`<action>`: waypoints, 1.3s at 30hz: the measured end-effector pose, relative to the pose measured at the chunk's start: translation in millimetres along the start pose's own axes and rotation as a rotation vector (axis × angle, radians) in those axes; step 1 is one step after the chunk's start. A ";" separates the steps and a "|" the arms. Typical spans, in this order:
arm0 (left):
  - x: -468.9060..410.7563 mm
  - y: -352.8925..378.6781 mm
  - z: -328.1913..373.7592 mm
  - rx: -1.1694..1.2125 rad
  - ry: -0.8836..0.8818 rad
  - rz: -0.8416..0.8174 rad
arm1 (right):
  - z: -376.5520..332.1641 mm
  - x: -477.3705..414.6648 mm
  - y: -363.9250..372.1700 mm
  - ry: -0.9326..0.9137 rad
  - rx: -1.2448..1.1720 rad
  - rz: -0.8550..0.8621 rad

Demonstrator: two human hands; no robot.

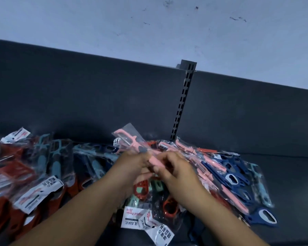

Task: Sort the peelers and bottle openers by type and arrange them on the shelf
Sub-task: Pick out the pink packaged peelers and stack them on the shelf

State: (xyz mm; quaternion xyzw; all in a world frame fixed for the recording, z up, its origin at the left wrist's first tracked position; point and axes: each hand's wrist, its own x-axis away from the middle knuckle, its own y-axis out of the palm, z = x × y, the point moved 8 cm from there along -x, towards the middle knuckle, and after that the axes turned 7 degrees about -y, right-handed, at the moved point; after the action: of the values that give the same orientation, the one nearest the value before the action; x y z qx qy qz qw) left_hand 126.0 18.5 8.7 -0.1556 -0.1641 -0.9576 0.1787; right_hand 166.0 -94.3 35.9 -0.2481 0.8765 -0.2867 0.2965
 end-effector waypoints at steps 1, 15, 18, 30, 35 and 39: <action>-2.4 -5.9 -0.2 0.049 -0.011 0.021 | -1.1 -2.1 2.4 0.006 -0.034 -0.027; -19.3 -48.4 -10.6 0.122 -0.096 0.099 | 28.1 -51.9 17.6 0.044 0.530 -0.119; -20.3 -48.9 -10.4 0.136 -0.105 0.089 | 32.9 -50.2 5.6 0.164 0.226 -0.041; -23.1 -28.8 -0.6 0.210 -0.021 0.026 | -6.6 -30.1 19.6 -0.023 -0.038 -0.047; -30.4 -40.7 -4.1 0.233 -0.015 0.111 | 4.0 -41.2 8.3 -0.021 -0.046 -0.001; -29.7 -46.4 0.3 0.257 0.010 0.120 | 14.7 -57.9 10.3 -0.012 0.438 -0.116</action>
State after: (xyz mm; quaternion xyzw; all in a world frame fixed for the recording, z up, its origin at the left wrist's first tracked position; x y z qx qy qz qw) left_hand 134.2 68.2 -13.6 -0.1359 -0.2750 -0.9171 0.2548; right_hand 213.6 -57.2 41.3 -0.2297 0.7759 -0.4852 0.3314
